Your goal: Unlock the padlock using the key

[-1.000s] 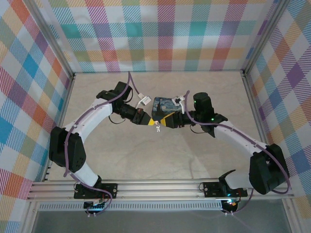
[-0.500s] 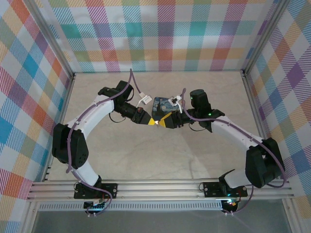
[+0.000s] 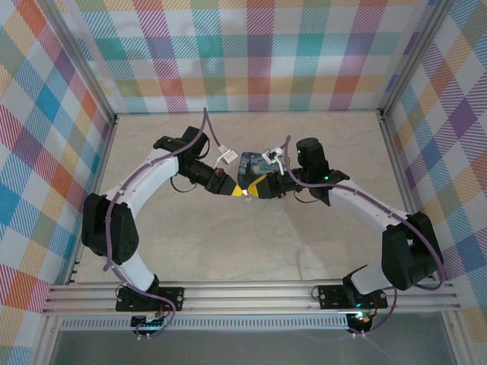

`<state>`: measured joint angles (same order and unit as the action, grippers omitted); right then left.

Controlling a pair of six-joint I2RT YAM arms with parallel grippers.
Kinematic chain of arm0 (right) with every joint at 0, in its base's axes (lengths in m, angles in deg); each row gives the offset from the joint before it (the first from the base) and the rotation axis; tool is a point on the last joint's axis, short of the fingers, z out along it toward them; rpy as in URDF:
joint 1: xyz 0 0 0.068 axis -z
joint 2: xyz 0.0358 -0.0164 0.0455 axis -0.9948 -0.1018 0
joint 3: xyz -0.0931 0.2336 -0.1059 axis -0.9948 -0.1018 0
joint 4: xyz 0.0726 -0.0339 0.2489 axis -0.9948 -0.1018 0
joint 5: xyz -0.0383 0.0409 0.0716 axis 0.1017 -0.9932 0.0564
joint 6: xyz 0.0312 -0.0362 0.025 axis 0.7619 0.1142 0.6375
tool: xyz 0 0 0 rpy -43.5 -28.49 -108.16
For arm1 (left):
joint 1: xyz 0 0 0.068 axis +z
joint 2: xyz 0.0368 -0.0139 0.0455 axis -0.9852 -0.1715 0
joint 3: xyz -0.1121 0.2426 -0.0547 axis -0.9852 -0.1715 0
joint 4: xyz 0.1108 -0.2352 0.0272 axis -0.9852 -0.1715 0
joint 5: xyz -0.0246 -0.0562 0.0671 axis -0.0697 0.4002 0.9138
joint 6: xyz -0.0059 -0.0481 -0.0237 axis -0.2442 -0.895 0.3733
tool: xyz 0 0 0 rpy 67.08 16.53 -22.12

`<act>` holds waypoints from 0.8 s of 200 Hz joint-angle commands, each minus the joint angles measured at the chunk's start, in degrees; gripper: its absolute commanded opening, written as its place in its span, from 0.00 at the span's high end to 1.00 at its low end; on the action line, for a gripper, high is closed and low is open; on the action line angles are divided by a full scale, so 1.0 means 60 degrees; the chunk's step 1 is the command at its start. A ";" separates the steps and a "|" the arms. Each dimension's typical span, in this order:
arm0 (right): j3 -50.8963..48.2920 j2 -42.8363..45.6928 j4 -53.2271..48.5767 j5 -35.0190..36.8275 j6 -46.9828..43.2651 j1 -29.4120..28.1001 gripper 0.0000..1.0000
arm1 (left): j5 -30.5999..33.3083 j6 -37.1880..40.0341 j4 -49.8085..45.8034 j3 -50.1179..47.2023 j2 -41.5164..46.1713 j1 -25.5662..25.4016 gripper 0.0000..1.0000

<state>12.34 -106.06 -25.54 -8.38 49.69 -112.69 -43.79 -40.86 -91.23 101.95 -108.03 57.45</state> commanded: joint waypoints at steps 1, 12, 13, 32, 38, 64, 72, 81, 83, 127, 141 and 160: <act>0.0249 -0.0132 0.0402 -0.0479 0.0123 -0.0076 0.68 | -0.0303 0.0252 -0.0135 0.0281 -0.0059 0.0084 1.00; 0.0263 -0.0152 0.0386 -0.0497 0.0147 -0.0093 0.68 | -0.0304 0.0263 -0.0128 0.0271 -0.0037 0.0088 1.00; 0.0263 -0.0151 0.0379 -0.0506 0.0147 -0.0086 0.68 | -0.0304 0.0265 -0.0128 0.0268 -0.0040 0.0088 1.00; 0.0263 -0.0195 0.0359 -0.0541 0.0177 -0.0133 0.68 | -0.0292 0.0289 -0.0129 0.0250 -0.0017 0.0088 1.00; 0.0263 -0.0203 0.0352 -0.0570 0.0191 -0.0148 0.68 | -0.0288 0.0281 -0.0128 0.0236 -0.0013 0.0088 1.00; 0.0278 -0.0247 0.0299 -0.0625 0.0177 -0.0253 0.69 | -0.0303 0.0270 -0.0117 0.0236 -0.0013 0.0088 1.00; 0.0278 -0.0254 0.0306 -0.0647 0.0164 -0.0282 0.71 | -0.0303 0.0273 -0.0113 0.0250 -0.0012 0.0088 1.00; 0.0278 -0.0254 0.0301 -0.0665 0.0162 -0.0312 0.74 | -0.0295 0.0272 -0.0093 0.0261 0.0006 0.0073 1.00; 0.0278 -0.0254 0.0292 -0.0670 0.0144 -0.0323 0.75 | -0.0301 0.0267 -0.0097 0.0253 0.0002 0.0084 1.00; 0.0223 -0.0189 0.0281 -0.0792 0.0116 -0.0381 0.88 | -0.0290 0.0267 -0.0098 0.0281 -0.0013 0.0088 1.00; 0.0136 -0.0166 0.0456 -0.0764 0.0226 -0.0378 0.93 | -0.0250 0.0242 -0.0051 0.0272 -0.0012 0.0094 1.00; -0.0046 -0.0082 0.0636 -0.0560 0.0367 -0.0371 0.99 | -0.0102 -0.0209 0.0429 0.0109 0.0079 0.0188 0.87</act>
<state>12.36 -106.96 -24.77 -9.76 51.55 -114.09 -44.69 -40.32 -91.64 101.97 -108.03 57.60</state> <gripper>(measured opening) 0.048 0.050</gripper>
